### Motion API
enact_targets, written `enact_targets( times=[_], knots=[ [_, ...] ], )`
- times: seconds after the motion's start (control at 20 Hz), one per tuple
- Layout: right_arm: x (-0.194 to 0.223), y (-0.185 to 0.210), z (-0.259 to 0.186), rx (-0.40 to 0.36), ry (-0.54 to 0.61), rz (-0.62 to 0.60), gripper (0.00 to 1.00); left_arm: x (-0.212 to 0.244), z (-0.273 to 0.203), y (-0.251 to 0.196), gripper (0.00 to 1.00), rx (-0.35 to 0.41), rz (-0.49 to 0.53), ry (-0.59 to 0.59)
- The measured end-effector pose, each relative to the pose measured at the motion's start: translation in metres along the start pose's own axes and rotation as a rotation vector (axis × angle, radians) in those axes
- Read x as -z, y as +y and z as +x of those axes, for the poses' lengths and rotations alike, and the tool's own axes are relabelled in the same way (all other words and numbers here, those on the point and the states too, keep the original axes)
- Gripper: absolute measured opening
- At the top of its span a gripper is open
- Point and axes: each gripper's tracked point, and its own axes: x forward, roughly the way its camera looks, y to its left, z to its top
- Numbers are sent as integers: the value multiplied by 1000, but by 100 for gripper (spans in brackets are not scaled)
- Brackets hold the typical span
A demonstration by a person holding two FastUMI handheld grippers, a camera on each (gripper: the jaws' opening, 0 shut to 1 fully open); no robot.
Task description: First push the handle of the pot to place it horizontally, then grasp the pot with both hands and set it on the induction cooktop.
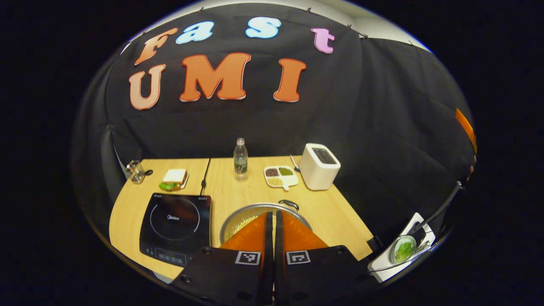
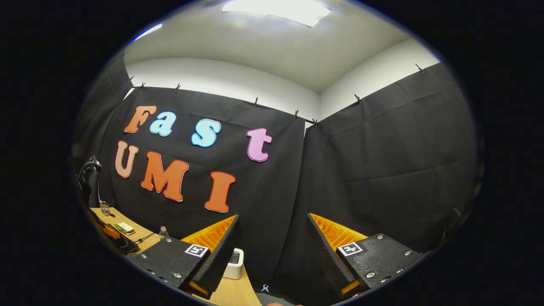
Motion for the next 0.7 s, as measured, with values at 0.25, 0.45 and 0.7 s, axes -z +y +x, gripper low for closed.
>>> enact_targets(
  times=[0.25,0.45,0.7],
  knots=[
    [15,-2,1,-48,29,25,95,77,11,4,8,-52,-88,207],
    [21,-8,-2,-54,40,30,95,130,17,8,8,-73,-171,357],
    [27,-13,-6,-48,59,27,95,183,24,17,8,-98,-294,517]
  ],
)
